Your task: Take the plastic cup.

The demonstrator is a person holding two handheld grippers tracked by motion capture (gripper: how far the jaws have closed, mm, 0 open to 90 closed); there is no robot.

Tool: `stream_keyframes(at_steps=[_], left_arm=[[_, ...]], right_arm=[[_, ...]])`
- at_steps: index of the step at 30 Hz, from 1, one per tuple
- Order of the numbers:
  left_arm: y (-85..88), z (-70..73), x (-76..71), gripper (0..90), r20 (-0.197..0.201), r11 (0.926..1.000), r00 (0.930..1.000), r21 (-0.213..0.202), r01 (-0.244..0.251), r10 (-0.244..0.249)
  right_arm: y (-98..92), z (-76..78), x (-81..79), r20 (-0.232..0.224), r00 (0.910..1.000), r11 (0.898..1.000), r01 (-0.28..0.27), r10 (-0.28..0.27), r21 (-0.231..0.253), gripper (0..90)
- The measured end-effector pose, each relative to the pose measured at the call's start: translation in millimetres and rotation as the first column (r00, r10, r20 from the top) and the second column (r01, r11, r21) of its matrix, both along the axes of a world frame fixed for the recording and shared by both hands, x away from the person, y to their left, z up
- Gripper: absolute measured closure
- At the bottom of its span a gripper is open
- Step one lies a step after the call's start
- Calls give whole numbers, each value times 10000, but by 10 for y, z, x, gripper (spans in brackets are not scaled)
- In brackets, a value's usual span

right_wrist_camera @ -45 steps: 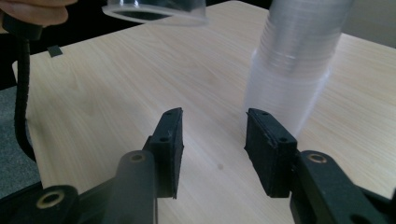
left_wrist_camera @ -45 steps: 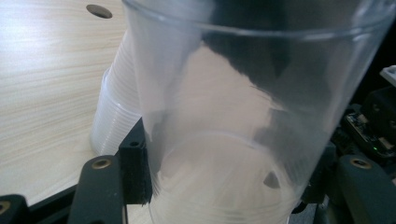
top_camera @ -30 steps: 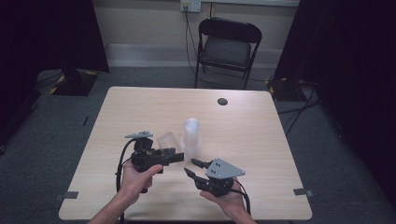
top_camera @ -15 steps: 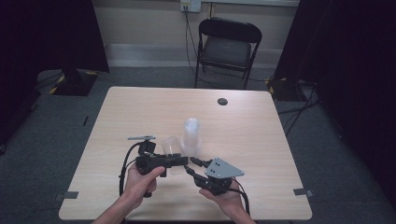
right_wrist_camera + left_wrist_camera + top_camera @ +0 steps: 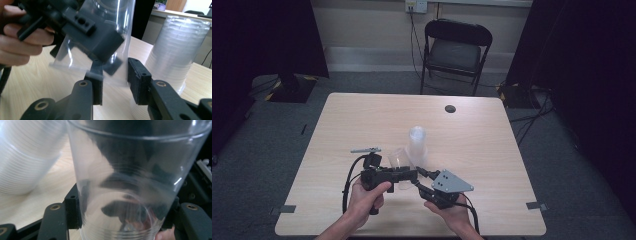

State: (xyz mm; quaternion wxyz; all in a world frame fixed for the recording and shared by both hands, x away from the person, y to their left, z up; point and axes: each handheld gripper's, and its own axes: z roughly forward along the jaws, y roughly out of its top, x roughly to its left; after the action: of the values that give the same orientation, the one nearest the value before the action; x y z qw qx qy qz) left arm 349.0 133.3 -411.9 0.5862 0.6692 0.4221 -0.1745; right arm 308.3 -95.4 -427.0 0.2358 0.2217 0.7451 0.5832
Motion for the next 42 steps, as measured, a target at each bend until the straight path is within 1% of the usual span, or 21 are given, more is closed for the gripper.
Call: stream_keyframes(at_steps=[2, 3, 4, 6, 8, 10, 12, 13, 14, 16, 20, 21, 24, 27, 29, 30, 33, 35, 37, 42], left_arm=[[-36, 4, -20, 386, -133, 9996, 9998, -229, 134, -137], [-47, 9, -28, 386, -100, 9994, 9998, -288, 174, -177], [-54, 15, -40, 386, -115, 9992, 9998, -380, 150, -155], [-65, 30, -59, 385, -222, 9975, 9992, -630, 327, -342], [-81, 52, -86, 382, -103, 9968, 9994, -736, 315, -324], [-92, 66, -103, 380, -47, 9960, 9994, -826, 338, -343], [-110, 67, -116, 377, -89, 9960, 9995, -838, 294, -303], [-116, 58, -113, 373, -124, 9954, 9994, -901, 324, -336], [-118, 50, -109, 374, -253, 9945, 9989, -978, 377, -404], [-121, 33, -102, 374, -333, 9934, 9984, -1064, 428, -466], [-137, 0, -84, 356, -425, 9932, 9974, -1041, 530, -577], [-144, -8, -84, 352, -422, 9924, 9975, -1116, 516, -566], [-149, -10, -85, 323, -410, 9930, 9973, -1039, 556, -601], [-160, -14, -87, 299, -322, 9939, 9975, -935, 590, -623], [-165, -15, -90, 288, -276, 9947, 9974, -815, 634, -659], [-168, -15, -91, 282, -253, 9951, 9979, -796, 578, -600], [-164, -13, -89, 270, -211, 9954, 9984, -808, 512, -531], [-157, -13, -89, 251, -29, 9950, 9986, -845, 530, -534], [-154, -14, -85, 246, 35, 9943, 9984, -903, 561, -561], [-155, -14, -80, 227, 187, 9943, 9980, -876, 610, -596]], right_arm=[[14, 11, -1, 127, 9999, 10000, 48, -49, 28, 667], [18, 15, -2, 163, 9998, 10000, 70, -71, 61, 667], [20, 17, -1, 264, 9996, 9999, 93, -96, 126, 670], [15, 28, -23, 424, 9989, 9993, 188, -203, 337, 684], [22, 52, -56, 781, 9965, 9986, 256, -291, 460, 686], [19, 71, -78, 951, 9948, 9977, 321, -377, 593, 695], [14, 81, -81, 1106, 9929, 9974, 381, -448, 619, 704], [13, 86, -93, 1153, 9919, 9976, 479, -533, 495, 708], [21, 88, -101, 1245, 9902, 9972, 580, -635, 466, 712], [22, 86, -104, 1287, 9895, 9971, 598, -655, 474, 724], [21, 62, -104, 1323, 9880, 9960, 742, -801, 492, 780], [26, 56, -108, 1375, 9867, 9954, 811, -873, 503, 795], [27, 45, -112, 1389, 9856, 9946, 902, -966, 513, 819], [22, 35, -108, 1322, 9865, 9945, 906, -968, 520, 836], [15, 28, -99, 1333, 9865, 9950, 893, -947, 453, 846], [12, 27, -98, 1314, 9866, 9950, 923, -966, 388, 855], [1, 22, -91, 1326, 9859, 9945, 984, -1024, 361, 870], [-3, 27, -91, 1309, 9863, 9948, 967, -1000, 315, 879], [-6, 35, -92, 1335, 9857, 9944, 984, -1027, 387, 883], [0, 39, -110, 1450, 9837, 9943, 1047, -1064, 194, 898]])
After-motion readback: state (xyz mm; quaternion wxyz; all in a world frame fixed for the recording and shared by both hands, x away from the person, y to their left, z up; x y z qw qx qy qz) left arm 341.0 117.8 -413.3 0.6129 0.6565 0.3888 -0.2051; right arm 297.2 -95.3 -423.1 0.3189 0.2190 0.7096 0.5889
